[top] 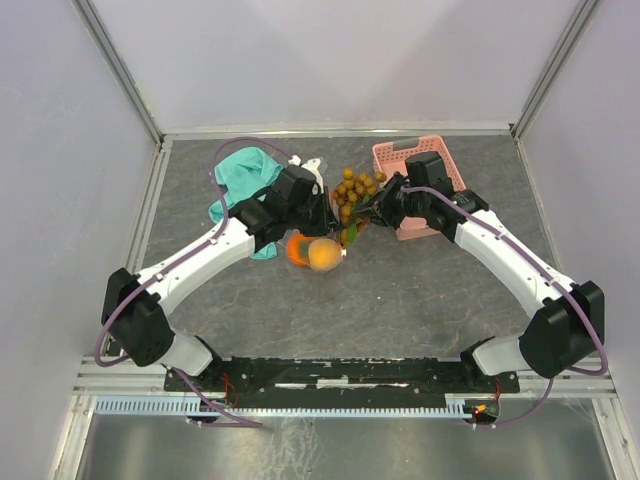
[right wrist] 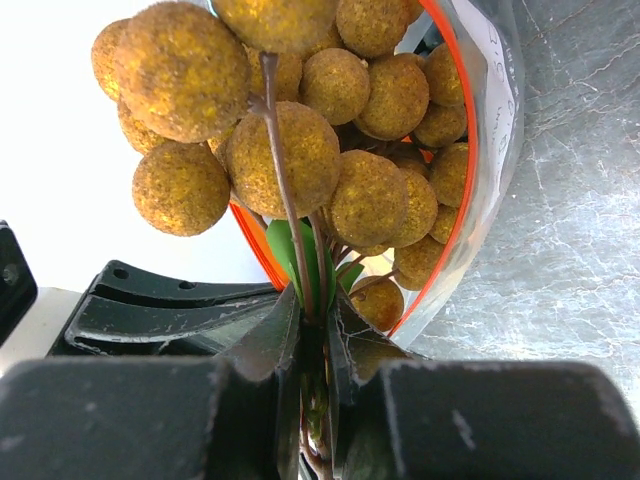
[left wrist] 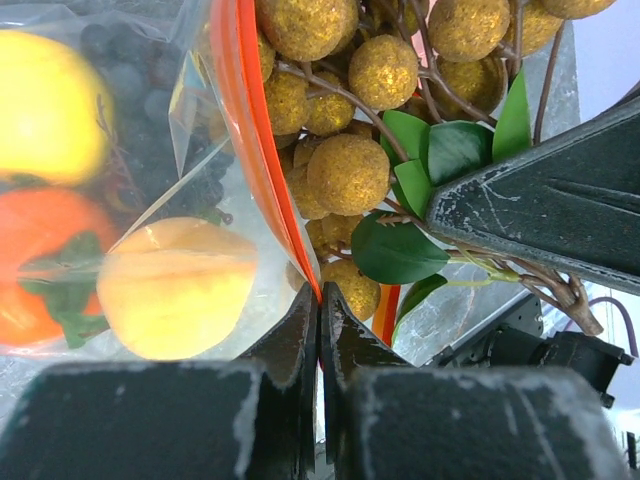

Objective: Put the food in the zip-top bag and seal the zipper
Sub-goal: Place the fake fruit in the zipper food storage bag.

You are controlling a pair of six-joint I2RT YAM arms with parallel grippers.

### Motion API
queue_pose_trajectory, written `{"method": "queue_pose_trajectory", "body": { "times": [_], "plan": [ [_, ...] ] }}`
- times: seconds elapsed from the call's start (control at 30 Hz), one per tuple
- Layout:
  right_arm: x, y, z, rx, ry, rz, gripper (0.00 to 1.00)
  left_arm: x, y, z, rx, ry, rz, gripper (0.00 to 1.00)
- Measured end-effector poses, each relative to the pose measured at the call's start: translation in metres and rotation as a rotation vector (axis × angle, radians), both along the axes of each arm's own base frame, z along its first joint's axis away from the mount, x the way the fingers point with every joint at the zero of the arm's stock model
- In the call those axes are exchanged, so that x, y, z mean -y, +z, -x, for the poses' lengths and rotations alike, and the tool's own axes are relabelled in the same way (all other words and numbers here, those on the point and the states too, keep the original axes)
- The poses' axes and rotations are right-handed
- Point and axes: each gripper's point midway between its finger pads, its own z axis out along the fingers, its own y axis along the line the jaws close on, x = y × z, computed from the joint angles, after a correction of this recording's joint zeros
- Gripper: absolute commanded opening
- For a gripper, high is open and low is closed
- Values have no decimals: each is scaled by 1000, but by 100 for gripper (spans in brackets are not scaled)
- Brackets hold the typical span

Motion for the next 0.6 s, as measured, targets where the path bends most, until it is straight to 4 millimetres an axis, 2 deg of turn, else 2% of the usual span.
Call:
{"method": "queue_pose_trajectory", "body": {
  "times": [0.27,0.6],
  "plan": [
    [0,3,-4,-6,-33,-17,3,-5,-5,-3,19,30,-47,3],
    [0,8,-9,-1,-64,-35,2,-4,3,-5,50,27,-66,3]
  ]
}}
